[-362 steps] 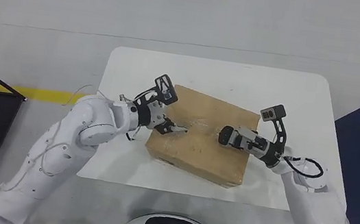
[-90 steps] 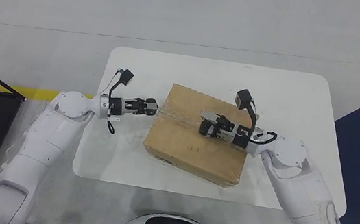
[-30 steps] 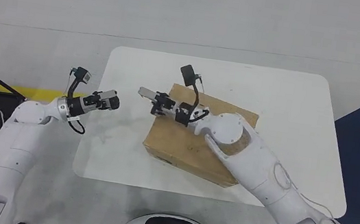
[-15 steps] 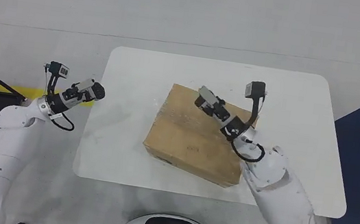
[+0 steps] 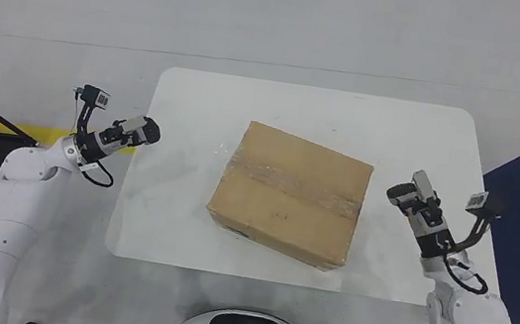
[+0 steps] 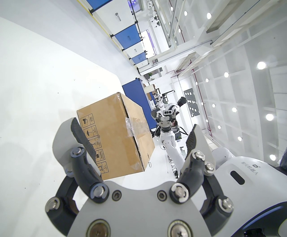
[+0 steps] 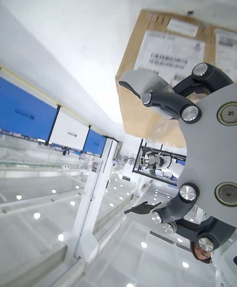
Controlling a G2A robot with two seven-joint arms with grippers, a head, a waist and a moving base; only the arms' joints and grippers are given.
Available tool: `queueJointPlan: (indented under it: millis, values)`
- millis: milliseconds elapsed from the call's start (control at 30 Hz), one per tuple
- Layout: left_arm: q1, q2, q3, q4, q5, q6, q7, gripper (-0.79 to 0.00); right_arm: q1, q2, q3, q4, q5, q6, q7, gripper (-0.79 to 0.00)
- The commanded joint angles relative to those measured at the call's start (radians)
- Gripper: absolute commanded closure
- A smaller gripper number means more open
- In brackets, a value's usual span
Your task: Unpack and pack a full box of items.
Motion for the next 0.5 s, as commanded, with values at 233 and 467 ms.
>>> queueJointPlan:
  millis: [233,467]
  values:
    - [0.0,0.0,0.0,0.0,0.0,0.0,0.0,-0.785,0.265,-0.006,-0.184,0.13,-0.03,0.177,0.124,-0.785]
    - [0.0,0.0,0.0,0.0,0.0,0.0,0.0,-0.785,0.387,-0.018,-0.271,0.155,-0.032,0.172,0.13,-0.785]
